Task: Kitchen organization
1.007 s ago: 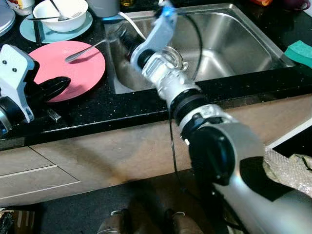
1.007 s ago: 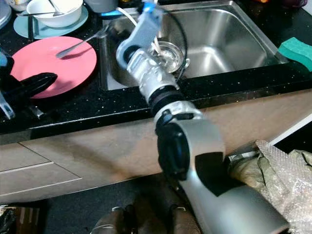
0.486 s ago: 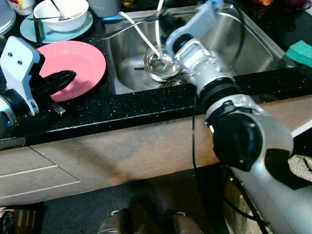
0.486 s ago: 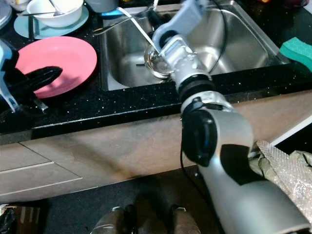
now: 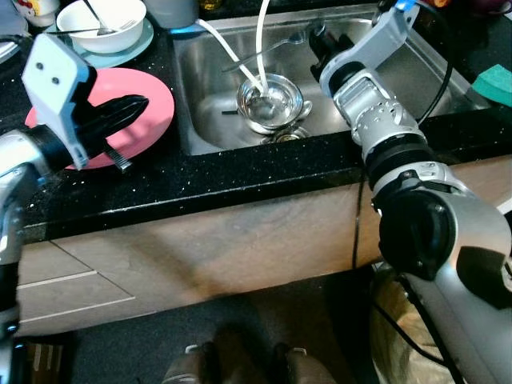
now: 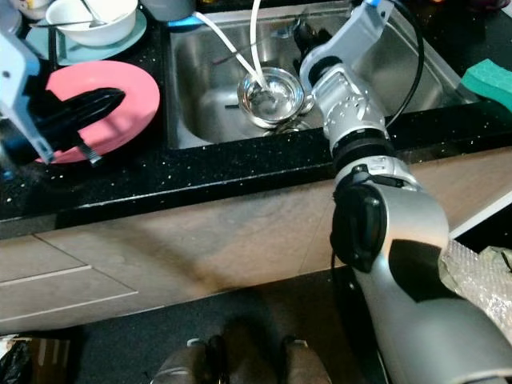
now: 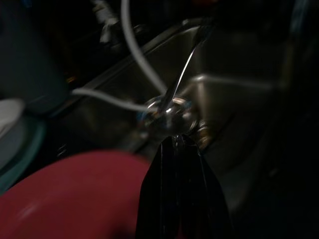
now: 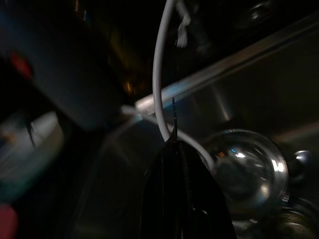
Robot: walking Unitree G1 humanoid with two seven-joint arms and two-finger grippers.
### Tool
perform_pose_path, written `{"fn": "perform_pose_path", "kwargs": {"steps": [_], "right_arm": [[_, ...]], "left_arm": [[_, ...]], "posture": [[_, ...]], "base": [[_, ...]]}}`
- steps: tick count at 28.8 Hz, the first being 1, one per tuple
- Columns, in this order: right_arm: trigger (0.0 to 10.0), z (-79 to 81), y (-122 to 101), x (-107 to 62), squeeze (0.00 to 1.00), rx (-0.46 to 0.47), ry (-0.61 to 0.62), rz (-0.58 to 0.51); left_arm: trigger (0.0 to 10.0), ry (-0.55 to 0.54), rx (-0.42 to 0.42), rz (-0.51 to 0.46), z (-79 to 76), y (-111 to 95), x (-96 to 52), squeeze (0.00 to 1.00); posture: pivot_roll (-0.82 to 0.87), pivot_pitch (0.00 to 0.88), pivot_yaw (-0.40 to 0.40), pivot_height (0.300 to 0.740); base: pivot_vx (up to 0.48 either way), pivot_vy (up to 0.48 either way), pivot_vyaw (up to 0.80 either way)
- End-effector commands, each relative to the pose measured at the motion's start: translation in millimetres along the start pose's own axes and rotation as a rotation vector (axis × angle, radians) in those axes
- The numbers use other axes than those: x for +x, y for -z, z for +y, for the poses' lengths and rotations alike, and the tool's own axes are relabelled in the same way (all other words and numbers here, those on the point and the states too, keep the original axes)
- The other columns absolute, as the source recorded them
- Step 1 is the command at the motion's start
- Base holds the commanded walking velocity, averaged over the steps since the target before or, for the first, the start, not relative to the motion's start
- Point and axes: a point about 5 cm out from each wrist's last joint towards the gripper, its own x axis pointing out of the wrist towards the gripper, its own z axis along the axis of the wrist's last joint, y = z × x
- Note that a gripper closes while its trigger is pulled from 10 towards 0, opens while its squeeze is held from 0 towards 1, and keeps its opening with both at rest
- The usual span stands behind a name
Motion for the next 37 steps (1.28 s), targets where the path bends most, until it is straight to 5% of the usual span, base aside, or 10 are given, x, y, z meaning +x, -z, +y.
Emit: {"fn": "perform_pose_path", "kwargs": {"steps": [1,8,13,14,18,20,23,26,27,37], "right_arm": [[0.0,-1.2,3.3,-1.4,0.00,-0.060,-0.007,0.000],[0.0,-5.9,20.9,-6.4,0.00,-0.186,-0.015,0.040],[4.2,-5.2,27.4,-8.2,0.00,-0.292,-0.039,0.064],[9.1,-4.5,28.8,-8.5,0.00,-0.327,-0.047,0.070],[10.0,0.6,31.8,-7.9,0.00,-0.361,-0.073,0.084],[10.0,2.5,32.3,-7.5,0.78,-0.367,-0.084,0.089],[10.0,4.4,33.2,-7.2,1.00,-0.374,-0.091,0.093],[10.0,5.3,34.2,-7.0,1.00,-0.381,-0.093,0.099],[10.0,5.7,34.3,-6.9,0.00,-0.382,-0.092,0.099],[10.0,9.4,17.3,-6.0,0.00,-0.325,-0.076,-0.023]], "left_arm": [[10.0,0.016,0.004,-0.028,-6.1,-4.0,5.5,0.00],[10.0,0.081,-0.012,-0.032,-27.9,1.5,24.8,0.00],[10.0,0.110,-0.014,0.016,-36.4,12.5,27.0,0.00],[10.0,0.111,-0.014,0.030,-37.9,15.6,27.8,0.00],[10.0,0.093,0.046,0.144,-36.8,30.9,27.7,0.00],[10.0,0.067,0.063,0.172,-32.2,34.0,26.1,0.00],[10.0,0.034,0.071,0.184,-26.9,35.0,24.7,0.00],[10.0,0.020,0.074,0.186,-24.7,34.8,24.1,0.00],[10.0,0.011,0.073,0.186,-23.7,34.8,23.6,0.00],[10.0,-0.268,-0.037,0.154,5.5,26.7,19.3,0.00]], "posture": [[0.08,0.195,0.038,0.740],[0.08,0.184,0.043,0.740],[0.07,0.182,0.045,0.740],[0.07,0.180,0.045,0.740],[0.07,0.180,0.042,0.740],[0.07,0.181,0.040,0.740],[0.07,0.181,0.037,0.740],[0.07,0.182,0.036,0.740],[0.07,0.182,0.034,0.740],[0.07,0.183,0.030,0.740]], "base": [[0.000,0.000,0.00],[0.000,0.000,0.00],[0.000,0.000,0.00],[0.000,0.000,0.00],[0.000,0.000,0.00],[0.000,0.000,0.00],[0.000,0.000,0.00],[0.000,0.000,0.00],[0.000,0.000,0.00],[0.000,0.000,0.00]]}}
